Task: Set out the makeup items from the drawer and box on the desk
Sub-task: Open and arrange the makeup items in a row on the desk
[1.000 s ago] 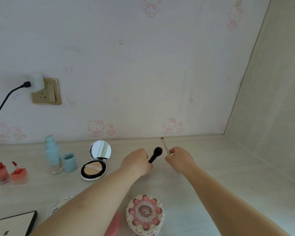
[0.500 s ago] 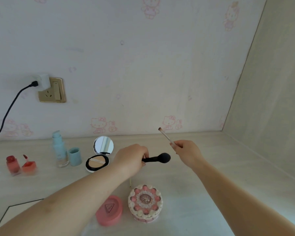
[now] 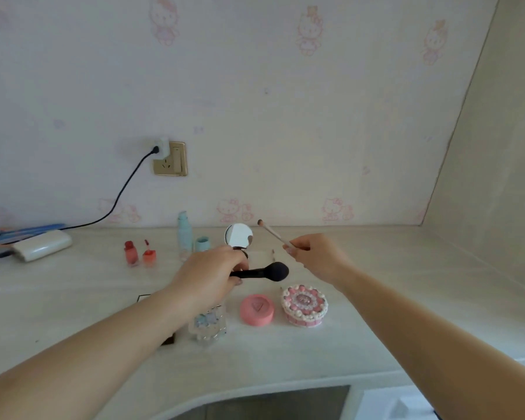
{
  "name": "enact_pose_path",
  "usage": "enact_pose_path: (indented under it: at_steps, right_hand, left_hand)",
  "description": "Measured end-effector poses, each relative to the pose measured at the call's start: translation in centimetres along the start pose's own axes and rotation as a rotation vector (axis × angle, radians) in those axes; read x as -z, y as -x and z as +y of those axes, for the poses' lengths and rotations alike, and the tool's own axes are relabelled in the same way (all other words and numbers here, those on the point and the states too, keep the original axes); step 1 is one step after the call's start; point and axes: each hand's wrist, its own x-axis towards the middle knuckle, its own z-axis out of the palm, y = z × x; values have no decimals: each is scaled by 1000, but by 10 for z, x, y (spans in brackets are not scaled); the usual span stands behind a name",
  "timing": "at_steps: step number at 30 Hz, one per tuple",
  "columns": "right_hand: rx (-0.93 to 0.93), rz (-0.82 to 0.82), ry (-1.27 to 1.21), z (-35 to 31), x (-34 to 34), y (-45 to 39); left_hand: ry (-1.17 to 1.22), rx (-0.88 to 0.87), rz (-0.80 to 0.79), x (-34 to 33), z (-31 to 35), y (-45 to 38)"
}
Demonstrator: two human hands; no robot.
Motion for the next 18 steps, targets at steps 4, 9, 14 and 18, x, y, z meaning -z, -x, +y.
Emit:
enact_pose_path:
  at_steps: [4,9,14,18]
  right_hand:
    - [98,-80,15,-36,-40,27]
    - [208,-183,115,-65,-95,59]
    - [281,-257,111,-88,-144,79]
    - [331,-318,111,-96,-179,88]
  left_hand:
    - [3,20,-1,20,-30,66]
    - [-54,20,-82,34,-67,144]
    - [-96,52,-172,41,-91,201]
    - [-76,98,-161,39,-107,221]
